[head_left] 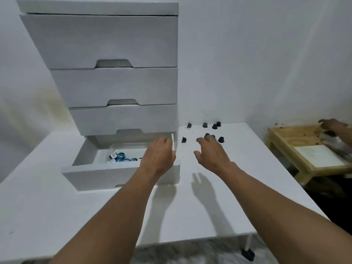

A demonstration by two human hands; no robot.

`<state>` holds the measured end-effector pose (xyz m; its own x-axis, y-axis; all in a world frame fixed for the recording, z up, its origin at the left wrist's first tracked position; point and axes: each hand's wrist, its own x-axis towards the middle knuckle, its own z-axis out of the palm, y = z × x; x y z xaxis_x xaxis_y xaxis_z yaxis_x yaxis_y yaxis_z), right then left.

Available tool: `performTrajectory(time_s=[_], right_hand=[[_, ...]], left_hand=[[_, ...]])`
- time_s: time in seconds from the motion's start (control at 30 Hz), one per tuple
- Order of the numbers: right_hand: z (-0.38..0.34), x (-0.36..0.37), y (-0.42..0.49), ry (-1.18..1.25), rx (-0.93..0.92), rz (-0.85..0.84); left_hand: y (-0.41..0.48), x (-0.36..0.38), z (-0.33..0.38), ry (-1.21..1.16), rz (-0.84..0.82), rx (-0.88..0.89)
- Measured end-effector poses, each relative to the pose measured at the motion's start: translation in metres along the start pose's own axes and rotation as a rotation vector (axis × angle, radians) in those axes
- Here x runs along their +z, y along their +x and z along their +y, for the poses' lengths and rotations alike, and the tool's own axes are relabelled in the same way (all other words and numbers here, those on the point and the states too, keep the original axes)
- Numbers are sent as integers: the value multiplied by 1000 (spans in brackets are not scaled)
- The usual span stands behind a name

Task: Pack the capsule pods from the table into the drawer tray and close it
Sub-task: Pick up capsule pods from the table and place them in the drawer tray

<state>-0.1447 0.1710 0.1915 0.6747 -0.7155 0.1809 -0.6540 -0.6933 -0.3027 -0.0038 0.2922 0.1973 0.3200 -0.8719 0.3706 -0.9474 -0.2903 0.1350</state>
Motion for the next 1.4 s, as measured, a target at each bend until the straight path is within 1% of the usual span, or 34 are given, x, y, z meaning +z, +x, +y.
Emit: performTrajectory(time_s=[0.2, 0.47, 0.67, 0.8, 0.93, 1.17, 1.3, 1.4], right_hand=[[56, -10, -5, 20, 20, -8], [157, -24, 35, 48, -12, -52], [203, -21, 73, 46, -57, -132], [213, -7, 103, 82, -90, -155], [216, 18, 133, 96, -82, -226], [222, 70, 210, 73, -53, -314], [226, 103, 250, 41, -1, -355], [231, 128, 272, -2, -10, -376]], left_hand=[[23, 23, 54, 3, -34, 11], [93, 77, 127, -63, -40, -97], [123, 108, 154, 7, -69, -170], [145, 126, 146, 27, -109, -204], [167, 152, 125, 52, -178, -224], [224, 209, 72, -11, -251, -283], [253, 243, 40, -24, -307, -286], [269, 268, 17, 15, -350, -252]])
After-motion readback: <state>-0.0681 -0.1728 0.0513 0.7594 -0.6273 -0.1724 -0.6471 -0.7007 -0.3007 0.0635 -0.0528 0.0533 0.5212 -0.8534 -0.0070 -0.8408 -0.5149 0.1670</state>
